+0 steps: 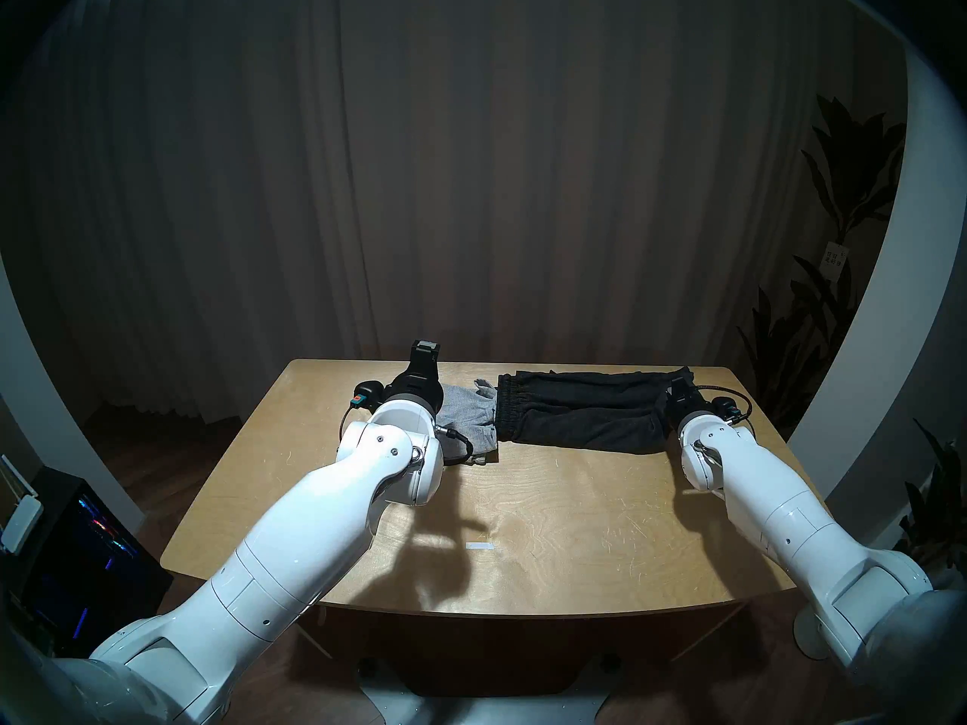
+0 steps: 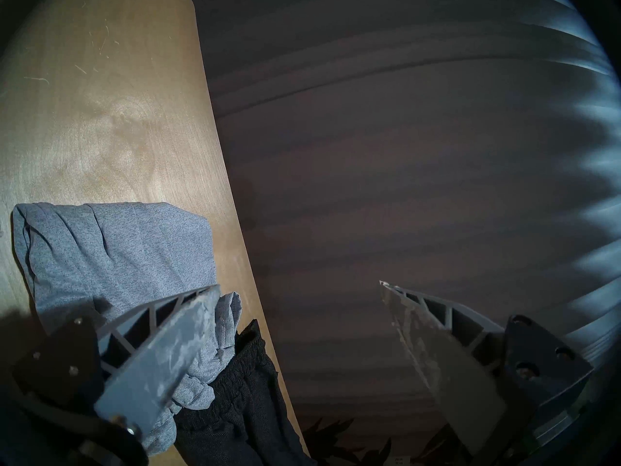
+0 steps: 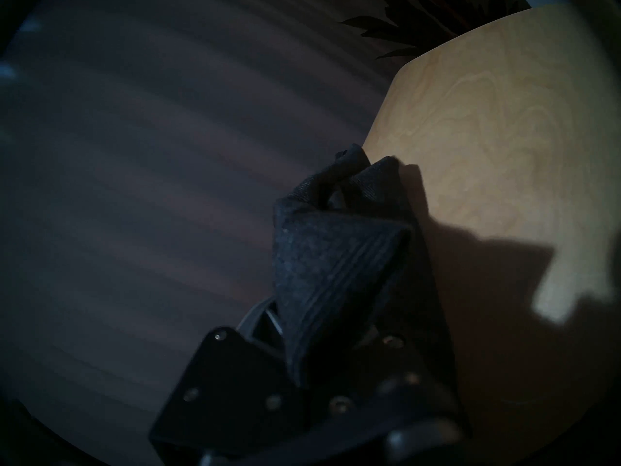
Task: Fold pants twice and stack them
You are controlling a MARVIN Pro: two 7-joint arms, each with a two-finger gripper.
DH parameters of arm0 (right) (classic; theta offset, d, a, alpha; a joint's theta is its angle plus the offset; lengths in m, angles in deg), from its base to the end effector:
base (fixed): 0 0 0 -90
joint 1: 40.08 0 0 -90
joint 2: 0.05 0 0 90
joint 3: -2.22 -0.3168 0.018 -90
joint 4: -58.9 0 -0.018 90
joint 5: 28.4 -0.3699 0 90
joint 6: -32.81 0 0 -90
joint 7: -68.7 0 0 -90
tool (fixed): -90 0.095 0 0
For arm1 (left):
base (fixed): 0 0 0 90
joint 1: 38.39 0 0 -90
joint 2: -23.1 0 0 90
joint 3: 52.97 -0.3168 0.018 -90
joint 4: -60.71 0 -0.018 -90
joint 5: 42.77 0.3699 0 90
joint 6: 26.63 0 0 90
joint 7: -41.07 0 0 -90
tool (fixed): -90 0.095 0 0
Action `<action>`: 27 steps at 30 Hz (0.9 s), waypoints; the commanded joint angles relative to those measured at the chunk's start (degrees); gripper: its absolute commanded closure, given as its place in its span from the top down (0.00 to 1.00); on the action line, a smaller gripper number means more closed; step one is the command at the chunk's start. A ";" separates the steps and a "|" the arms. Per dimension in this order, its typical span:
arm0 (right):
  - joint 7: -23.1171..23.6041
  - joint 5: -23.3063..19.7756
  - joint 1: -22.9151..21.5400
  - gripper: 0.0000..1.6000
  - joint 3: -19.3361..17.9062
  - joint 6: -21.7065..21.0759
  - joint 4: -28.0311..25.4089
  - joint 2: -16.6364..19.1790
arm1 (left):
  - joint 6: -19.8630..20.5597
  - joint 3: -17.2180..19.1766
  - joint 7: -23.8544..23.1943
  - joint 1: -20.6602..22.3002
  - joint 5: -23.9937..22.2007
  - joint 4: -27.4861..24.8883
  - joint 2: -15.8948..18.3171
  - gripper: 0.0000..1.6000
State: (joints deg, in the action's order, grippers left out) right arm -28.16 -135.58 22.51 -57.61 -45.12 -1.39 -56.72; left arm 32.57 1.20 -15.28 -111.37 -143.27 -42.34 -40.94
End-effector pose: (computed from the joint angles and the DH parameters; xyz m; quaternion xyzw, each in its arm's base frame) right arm 0.5849 -0.1588 -0.3556 -0.6429 0.4589 -0.5478 0.2757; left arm 0.4837 -0.0928 -0.2401 0.6126 0.4879 0.4809 0.3943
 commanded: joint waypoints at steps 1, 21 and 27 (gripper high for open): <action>1.10 1.82 -6.18 0.00 1.30 -1.86 1.36 -2.04 | -0.69 1.12 -0.77 -0.51 -0.13 -1.97 0.71 1.00; 4.28 7.11 -13.92 0.00 8.38 -7.22 6.95 -7.85 | -3.33 3.21 -1.41 -4.61 -0.21 -5.21 2.94 1.00; 6.06 8.48 -15.04 0.00 10.48 -9.34 8.28 -8.67 | -4.22 4.19 -2.20 -6.31 -0.41 -6.55 3.61 1.00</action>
State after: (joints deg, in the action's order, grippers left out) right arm -24.61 -128.57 11.06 -48.27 -52.97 6.41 -63.78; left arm 29.15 4.06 -15.92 -117.03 -143.47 -46.51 -37.86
